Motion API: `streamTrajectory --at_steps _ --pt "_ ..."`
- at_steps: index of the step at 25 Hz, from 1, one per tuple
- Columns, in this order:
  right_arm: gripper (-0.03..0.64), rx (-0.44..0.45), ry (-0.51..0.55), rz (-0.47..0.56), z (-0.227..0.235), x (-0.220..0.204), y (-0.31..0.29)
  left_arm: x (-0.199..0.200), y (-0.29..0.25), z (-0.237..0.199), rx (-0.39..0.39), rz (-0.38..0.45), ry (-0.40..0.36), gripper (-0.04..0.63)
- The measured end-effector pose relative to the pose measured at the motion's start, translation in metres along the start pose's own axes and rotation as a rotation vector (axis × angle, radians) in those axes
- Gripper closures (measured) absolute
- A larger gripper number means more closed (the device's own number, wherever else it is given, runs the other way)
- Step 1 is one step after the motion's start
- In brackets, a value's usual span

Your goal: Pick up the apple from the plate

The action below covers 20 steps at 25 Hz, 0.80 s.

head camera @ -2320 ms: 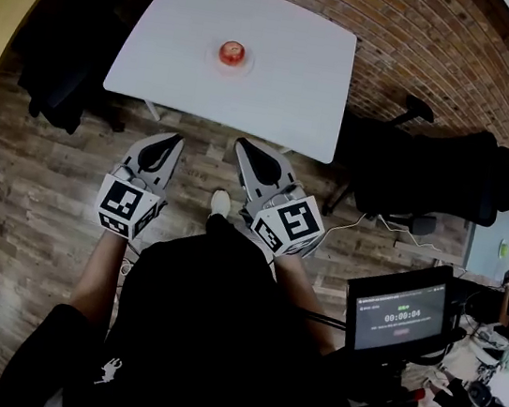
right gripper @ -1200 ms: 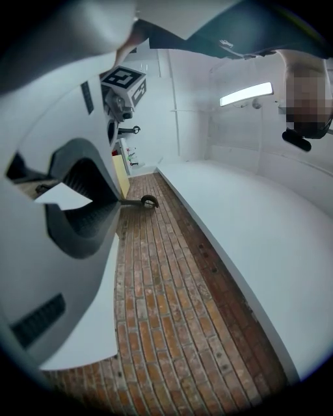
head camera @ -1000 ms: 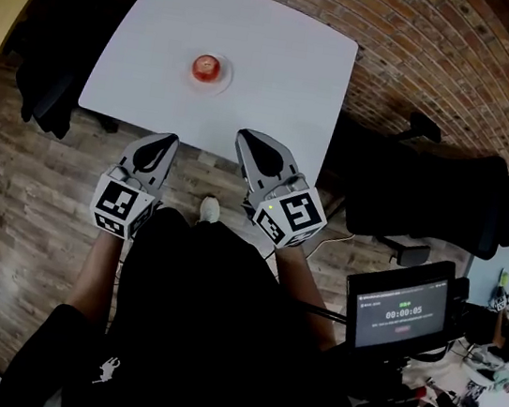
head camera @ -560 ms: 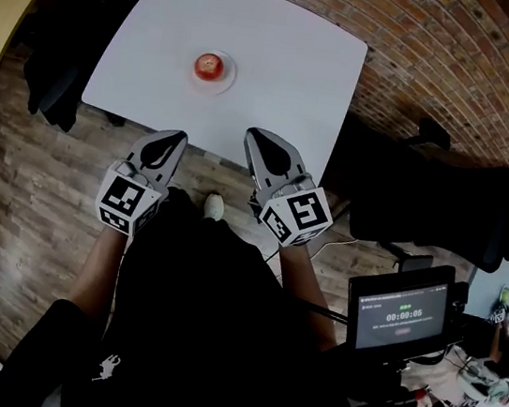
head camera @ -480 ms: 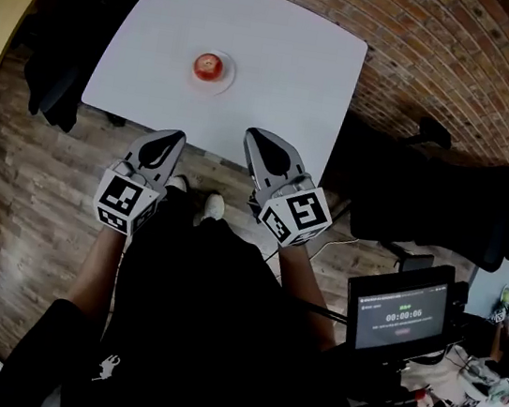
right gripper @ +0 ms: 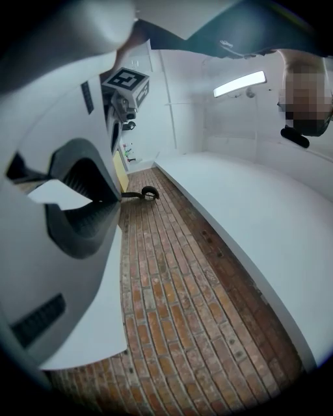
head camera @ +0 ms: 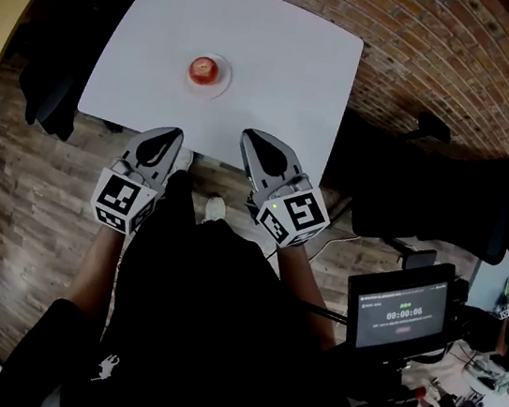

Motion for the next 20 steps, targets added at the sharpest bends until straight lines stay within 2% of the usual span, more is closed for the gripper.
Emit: streamTrajectory --at_steps 11,20 --pt "0.615 -0.017 0.041 -0.019 0.013 0.011 -0.039 0.002 -0.032 -0.042 0.007 0.012 0.012 0.591" --pt "0.614 -0.054 0.033 -0.047 0.025 0.01 -0.07 0.0 -0.061 -0.068 -0.044 0.008 0.005 0.591"
Point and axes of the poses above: the fingertips, and each gripper's own axes: y backward along the fingers, z to its right, x out of its top, the point moved 5 cm from there along y, backward along the fingers, and after that the axes turned 15 degrees about x, right-handed, at the moved point
